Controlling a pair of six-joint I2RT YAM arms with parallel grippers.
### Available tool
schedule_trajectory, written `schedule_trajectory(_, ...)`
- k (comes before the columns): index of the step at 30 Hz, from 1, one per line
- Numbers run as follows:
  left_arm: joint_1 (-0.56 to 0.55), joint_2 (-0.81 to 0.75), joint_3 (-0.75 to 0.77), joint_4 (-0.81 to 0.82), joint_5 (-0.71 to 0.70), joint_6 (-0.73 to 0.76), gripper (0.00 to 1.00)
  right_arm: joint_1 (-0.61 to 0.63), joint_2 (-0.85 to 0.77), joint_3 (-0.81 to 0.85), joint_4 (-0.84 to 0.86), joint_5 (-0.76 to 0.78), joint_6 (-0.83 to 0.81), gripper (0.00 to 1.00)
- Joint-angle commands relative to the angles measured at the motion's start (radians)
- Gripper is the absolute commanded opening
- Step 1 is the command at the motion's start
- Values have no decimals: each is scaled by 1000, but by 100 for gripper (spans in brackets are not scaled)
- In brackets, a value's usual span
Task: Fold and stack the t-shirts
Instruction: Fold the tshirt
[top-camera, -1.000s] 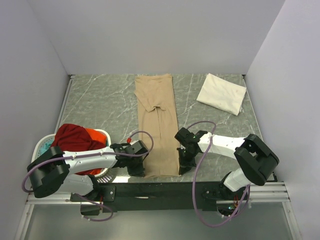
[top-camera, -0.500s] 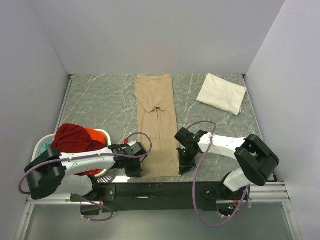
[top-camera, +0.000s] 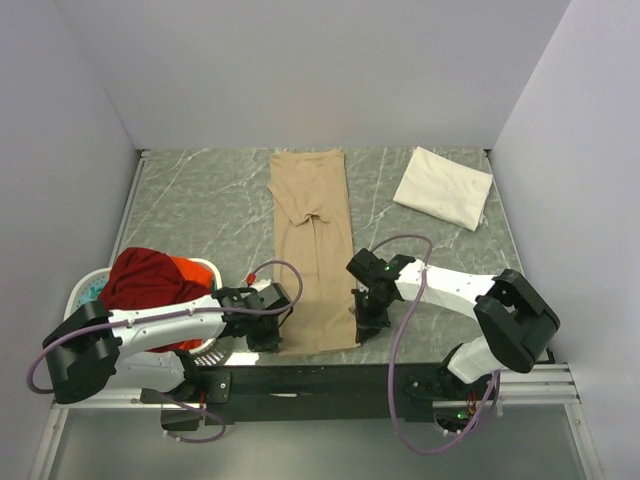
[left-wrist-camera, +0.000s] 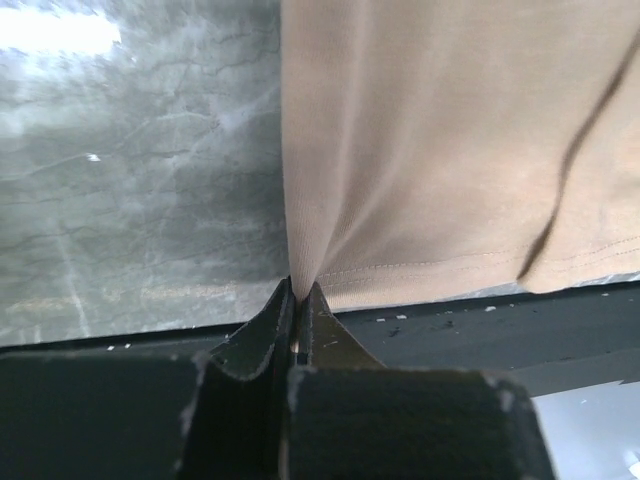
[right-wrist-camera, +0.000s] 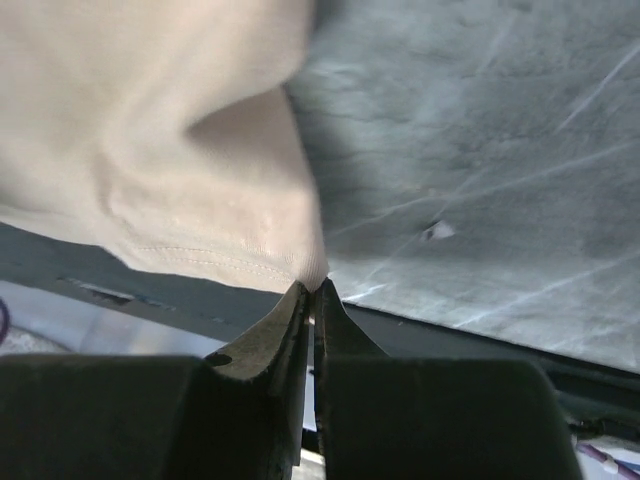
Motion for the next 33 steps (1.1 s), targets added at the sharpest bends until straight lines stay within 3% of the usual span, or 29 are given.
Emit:
schedule_trajectory(1, -6, -55, 74, -78, -86, 29, 0, 6, -58, 79, -70, 43, 5, 0)
schedule_trajectory(10, 82, -100, 164, -70, -137, 87, 0, 4, -74, 208, -129, 103, 31, 0)
schedule_trajectory(18, 275, -68, 184, 40, -60, 233, 0, -29, 4, 358, -145, 190, 21, 0)
schedule_trajectory(22, 364, -25, 212, 107, -19, 303, 0, -77, 69, 431, -138, 203, 1, 0)
schedule_trajectory(33, 605, 271, 427, 226, 135, 496, 0, -210, 277, 700, -168, 207, -83, 0)
